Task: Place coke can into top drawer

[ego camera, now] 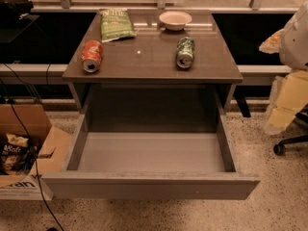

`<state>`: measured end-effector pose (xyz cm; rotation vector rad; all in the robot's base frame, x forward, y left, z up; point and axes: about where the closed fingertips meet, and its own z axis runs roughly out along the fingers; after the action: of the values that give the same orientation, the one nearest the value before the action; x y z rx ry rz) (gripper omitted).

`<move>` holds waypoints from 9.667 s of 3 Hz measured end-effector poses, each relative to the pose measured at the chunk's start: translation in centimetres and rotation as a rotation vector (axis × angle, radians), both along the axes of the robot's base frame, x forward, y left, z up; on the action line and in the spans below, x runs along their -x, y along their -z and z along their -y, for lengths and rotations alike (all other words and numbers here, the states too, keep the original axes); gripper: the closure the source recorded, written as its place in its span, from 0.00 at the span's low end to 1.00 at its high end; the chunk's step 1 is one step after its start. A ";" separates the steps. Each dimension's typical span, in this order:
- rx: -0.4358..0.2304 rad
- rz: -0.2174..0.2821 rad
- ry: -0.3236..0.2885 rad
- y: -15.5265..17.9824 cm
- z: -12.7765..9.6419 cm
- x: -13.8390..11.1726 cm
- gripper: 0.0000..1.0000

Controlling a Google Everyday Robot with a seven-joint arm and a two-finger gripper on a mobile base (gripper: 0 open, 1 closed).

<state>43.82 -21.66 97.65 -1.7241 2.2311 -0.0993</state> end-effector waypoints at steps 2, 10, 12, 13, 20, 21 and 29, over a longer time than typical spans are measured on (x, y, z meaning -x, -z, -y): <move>-0.080 0.015 -0.007 0.1 -1.1 -0.2 0.00; -0.609 0.148 -0.132 3.8 -21.8 -10.4 0.00; -0.689 0.163 -0.156 4.8 -25.8 -14.6 0.00; -0.691 0.162 -0.156 4.9 -25.9 -14.6 0.00; -0.940 0.247 -0.076 10.9 -36.9 -25.4 0.00; -0.979 0.243 -0.093 10.8 -38.4 -26.2 0.00; -1.181 0.273 0.196 14.0 -42.0 -34.2 0.39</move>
Offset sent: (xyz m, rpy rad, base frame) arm 0.0046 0.0315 -0.0051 0.2405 -0.0235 0.0224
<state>77.99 20.31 83.60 -0.7740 1.6314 0.7357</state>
